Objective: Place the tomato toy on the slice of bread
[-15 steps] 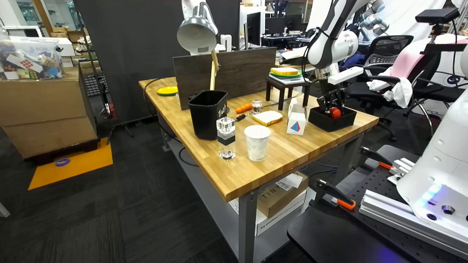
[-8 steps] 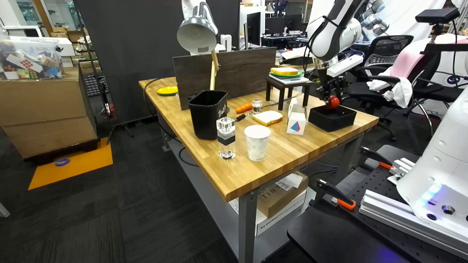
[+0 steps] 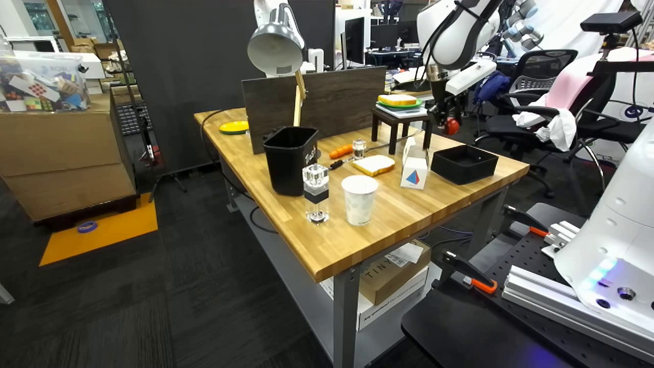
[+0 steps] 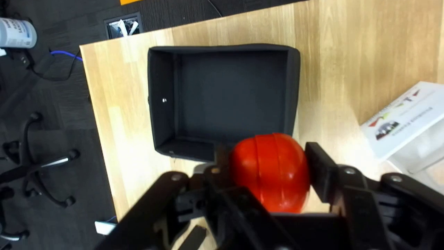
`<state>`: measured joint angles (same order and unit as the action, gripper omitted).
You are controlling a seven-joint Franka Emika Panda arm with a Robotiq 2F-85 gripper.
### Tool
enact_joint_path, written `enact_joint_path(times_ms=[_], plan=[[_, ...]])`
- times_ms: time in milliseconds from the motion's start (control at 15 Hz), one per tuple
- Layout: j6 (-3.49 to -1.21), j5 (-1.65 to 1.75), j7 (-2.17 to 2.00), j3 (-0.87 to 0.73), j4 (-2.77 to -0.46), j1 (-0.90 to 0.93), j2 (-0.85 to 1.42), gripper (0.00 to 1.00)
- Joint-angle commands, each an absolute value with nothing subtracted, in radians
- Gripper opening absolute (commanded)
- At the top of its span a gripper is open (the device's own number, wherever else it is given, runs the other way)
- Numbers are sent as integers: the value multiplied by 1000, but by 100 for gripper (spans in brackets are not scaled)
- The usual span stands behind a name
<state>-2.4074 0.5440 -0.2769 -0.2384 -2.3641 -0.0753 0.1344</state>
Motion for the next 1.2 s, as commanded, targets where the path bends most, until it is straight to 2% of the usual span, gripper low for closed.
enact_joint_path(times_ms=[0,533,867,933,1133], plan=[[-2428,581,-295,-194,-2379,-61,72,31],[-2398,596,-285,-48,-2343,24,62,31],[-2407,628,-285,-22,-2341,45,80,31],[-2405,598,-289,-20,-2351,44,73,56],[-2405,604,-288,-19,-2351,44,74,56]])
